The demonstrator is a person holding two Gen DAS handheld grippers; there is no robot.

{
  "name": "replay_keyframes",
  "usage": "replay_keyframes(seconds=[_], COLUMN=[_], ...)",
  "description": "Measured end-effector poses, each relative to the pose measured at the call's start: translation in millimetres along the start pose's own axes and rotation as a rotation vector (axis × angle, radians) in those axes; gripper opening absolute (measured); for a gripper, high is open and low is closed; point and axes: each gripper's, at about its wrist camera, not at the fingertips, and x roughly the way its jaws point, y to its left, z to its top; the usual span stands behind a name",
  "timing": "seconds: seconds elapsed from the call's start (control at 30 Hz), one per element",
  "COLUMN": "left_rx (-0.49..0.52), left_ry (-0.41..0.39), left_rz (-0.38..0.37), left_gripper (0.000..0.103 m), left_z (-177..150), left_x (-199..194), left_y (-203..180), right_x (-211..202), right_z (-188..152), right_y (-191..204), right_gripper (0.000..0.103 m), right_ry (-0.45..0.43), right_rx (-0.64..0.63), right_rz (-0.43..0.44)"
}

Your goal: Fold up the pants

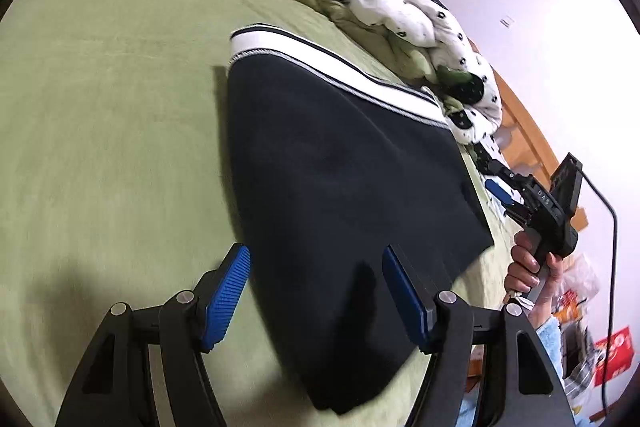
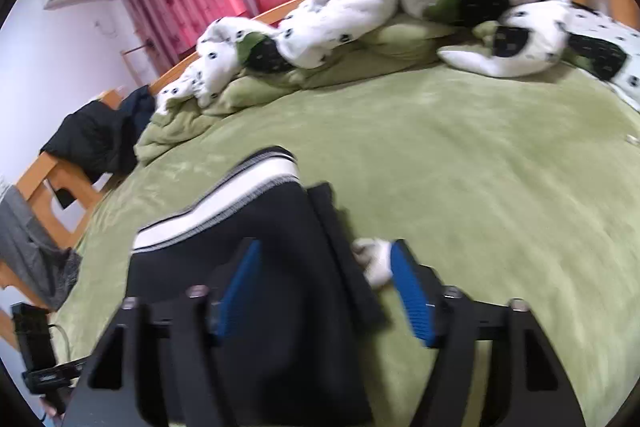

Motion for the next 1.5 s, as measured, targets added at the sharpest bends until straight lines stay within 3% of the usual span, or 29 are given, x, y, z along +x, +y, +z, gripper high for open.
replay_keyframes(seconds=[0.07,0.17,0.2,0.27,0.4,0.43,0.47,0.53,0.6,0.63,0.7,0.8,0.87,1.03,1.13,1.17,1.23,1.3,1.37,1.43,1.5], left_rx=[-0.016,-0.009,-0.005,0.008,0.005,-0.013,-0.023,-0.024,0.012,0.04,0.036,0.005,-0.02,-0.044,0.003,0.013,0.02,0.045,0.076,0.094,0.122], left_ry=[0.007,0.061,0.076,0.092,0.093,0.094,0.093,0.076,0.034,0.023,0.005,-0.02,-0.055,-0.057,-0.041,-0.024,0.021,0.019,0.006,-0.016,-0.035], left_rz=[0.002,0.012,0.007,-0.004,-0.038,-0.049,-0.046,-0.043,-0.059,-0.07,-0.09,-0.122,-0.111,-0.006,0.116,0.158,0.176,0.227,0.22,0.24,0.269], left_gripper=[0.067,0.067,0.067,0.067,0.067,0.06,0.043,0.022,0.014,0.012,0.012,0.012,0.012,0.012,0.015,0.019,0.03,0.039,0.049,0.049,0.049], left_z=[10.3,23.8,26.6,31.9,44.0,46.8,49.3,53.6,60.3,64.4,71.2,80.6,86.4,103.1,97.5,92.1,76.8,61.8,51.2,49.2,53.5], left_x=[9.7,31.1,38.1,51.5,63.4,66.5,67.8,63.4,49.3,42.0,29.3,4.3,-22.9,-94.7,-115.3,-114.2,-101.9,-95.3,-97.9,-104.8,-112.7], left_y=[7.4,13.6,14.9,15.7,12.0,12.2,12.3,9.6,0.5,-5.4,-7.7,6.0,27.4,97.9,126.2,134.8,148.5,151.7,149.7,144.9,138.6], right_x=[24.1,70.9,85.5,99.5,122.2,122.1,118.8,104.7,84.3,70.0,52.8,31.4,24.6,48.5,83.4,98.0,114.9,117.7,114.1,103.0,82.0], right_z=[10.6,14.4,12.7,10.6,5.8,4.0,3.9,4.4,8.1,11.0,12.1,5.9,-1.1,-22.2,-47.4,-57.7,-75.8,-88.8,-91.4,-86.0,-78.8], right_y=[5.4,6.5,4.1,-2.5,-7.2,-5.3,-1.9,7.1,14.9,19.4,32.4,78.7,107.6,173.3,204.3,209.8,208.9,197.2,189.1,197.6,207.8], right_gripper=[0.073,0.073,0.073,0.083,0.079,0.076,0.07,0.059,0.043,0.025,0.022,0.021,0.021,0.021,0.021,0.021,0.024,0.029,0.038,0.051,0.053], right_ry=[0.056,0.21,0.263,0.301,0.412,0.412,0.404,0.366,0.327,0.306,0.268,0.208,0.193,0.197,0.205,0.223,0.196,0.171,0.194,0.227,0.196], right_rx=[-0.047,-0.104,-0.111,-0.085,-0.03,-0.038,-0.056,-0.085,-0.073,-0.031,0.021,-0.042,-0.026,0.042,0.057,0.066,0.024,-0.044,-0.034,-0.078,-0.15], right_rz=[-0.02,-0.041,-0.029,0.026,0.14,0.135,0.123,0.091,0.084,0.124,0.141,0.105,0.157,0.326,0.388,0.383,0.289,0.243,0.203,0.112,0.032])
